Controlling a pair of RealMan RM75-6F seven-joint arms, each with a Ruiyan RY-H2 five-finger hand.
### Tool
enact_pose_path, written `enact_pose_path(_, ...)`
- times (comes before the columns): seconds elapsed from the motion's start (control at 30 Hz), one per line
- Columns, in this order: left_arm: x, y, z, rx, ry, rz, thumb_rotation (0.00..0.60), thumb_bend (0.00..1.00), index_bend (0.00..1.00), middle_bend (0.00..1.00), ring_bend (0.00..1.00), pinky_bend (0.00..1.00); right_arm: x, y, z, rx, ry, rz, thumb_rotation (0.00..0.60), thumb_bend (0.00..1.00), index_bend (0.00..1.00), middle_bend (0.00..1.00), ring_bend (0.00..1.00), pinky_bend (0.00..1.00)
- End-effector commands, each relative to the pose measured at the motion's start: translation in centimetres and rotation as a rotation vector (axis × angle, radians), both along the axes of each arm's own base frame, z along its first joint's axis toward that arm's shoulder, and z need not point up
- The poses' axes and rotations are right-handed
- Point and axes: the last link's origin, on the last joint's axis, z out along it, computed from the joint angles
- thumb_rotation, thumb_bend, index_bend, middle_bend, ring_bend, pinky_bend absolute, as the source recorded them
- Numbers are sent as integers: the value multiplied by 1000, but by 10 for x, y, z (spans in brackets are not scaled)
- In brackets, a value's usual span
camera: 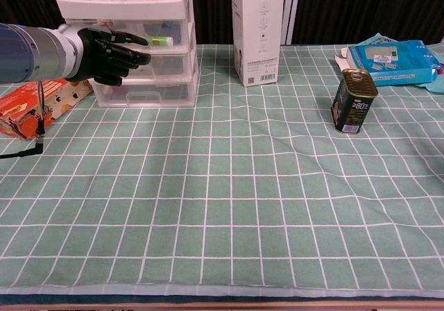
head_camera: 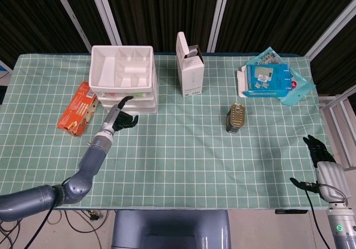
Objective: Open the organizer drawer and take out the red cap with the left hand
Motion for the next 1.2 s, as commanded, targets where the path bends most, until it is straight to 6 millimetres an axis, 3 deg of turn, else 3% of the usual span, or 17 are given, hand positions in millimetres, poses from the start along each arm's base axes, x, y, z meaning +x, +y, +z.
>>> enact_pose_path(0.03,1,1,0,-3,14,-11,600,456,98,978,992,1000,0,0,0,-1,0,-1,600,56,0,0,0,218)
enact_pose_path(1.2,6,-12,-3,-47,21,-62,600,457,142,978,992,1000,0,0,1,-4,-2,-1,600,57,0,0,0,218)
